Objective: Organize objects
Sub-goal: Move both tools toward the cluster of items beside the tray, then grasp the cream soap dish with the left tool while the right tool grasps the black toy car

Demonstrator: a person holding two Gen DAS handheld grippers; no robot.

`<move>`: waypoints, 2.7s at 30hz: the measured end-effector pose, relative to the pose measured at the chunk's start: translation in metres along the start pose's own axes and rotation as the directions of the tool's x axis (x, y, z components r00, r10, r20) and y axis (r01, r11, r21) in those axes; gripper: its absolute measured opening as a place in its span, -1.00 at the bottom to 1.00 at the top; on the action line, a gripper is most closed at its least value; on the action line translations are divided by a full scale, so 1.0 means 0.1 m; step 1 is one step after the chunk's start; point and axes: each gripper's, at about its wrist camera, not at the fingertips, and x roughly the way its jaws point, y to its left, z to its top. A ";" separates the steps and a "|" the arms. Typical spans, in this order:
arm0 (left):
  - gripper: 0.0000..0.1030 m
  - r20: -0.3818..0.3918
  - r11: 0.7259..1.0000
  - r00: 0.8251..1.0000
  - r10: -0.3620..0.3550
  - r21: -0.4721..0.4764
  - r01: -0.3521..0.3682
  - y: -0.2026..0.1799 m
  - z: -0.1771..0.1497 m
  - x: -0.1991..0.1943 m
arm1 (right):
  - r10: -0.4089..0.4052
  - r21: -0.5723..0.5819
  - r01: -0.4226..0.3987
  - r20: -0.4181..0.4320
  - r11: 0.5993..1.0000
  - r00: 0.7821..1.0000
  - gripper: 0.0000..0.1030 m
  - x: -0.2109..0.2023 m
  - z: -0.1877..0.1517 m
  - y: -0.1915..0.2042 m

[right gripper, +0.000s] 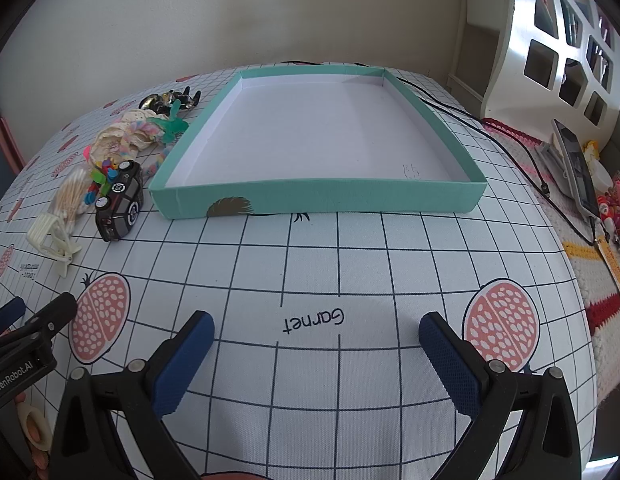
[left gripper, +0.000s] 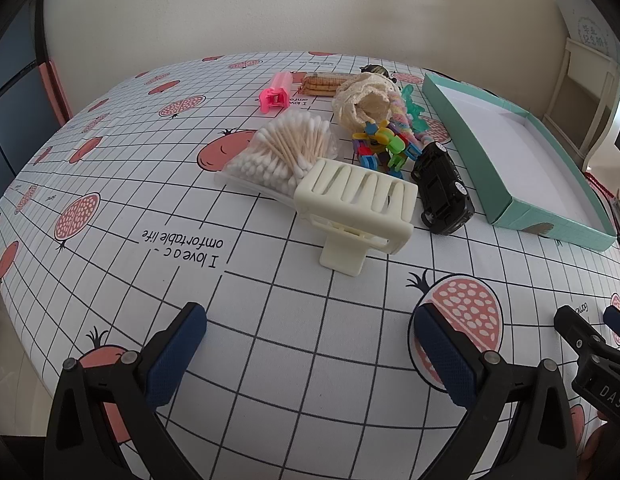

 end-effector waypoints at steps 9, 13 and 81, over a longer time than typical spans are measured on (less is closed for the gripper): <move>1.00 -0.002 1.000 1.000 0.000 0.001 0.000 0.01 0.01 0.00 | 0.001 0.000 -0.001 -0.001 1.000 1.000 1.00 0.00 0.00 0.00; 1.00 -0.007 1.000 1.000 0.003 -0.003 -0.003 0.01 0.03 0.01 | 0.002 -0.005 -0.002 -0.009 1.000 1.000 1.00 0.00 0.01 0.01; 0.33 -0.410 0.937 0.903 -0.128 -0.348 -0.026 0.22 1.09 0.15 | 0.269 -0.192 -0.353 -0.362 0.916 0.893 0.13 0.28 1.11 1.31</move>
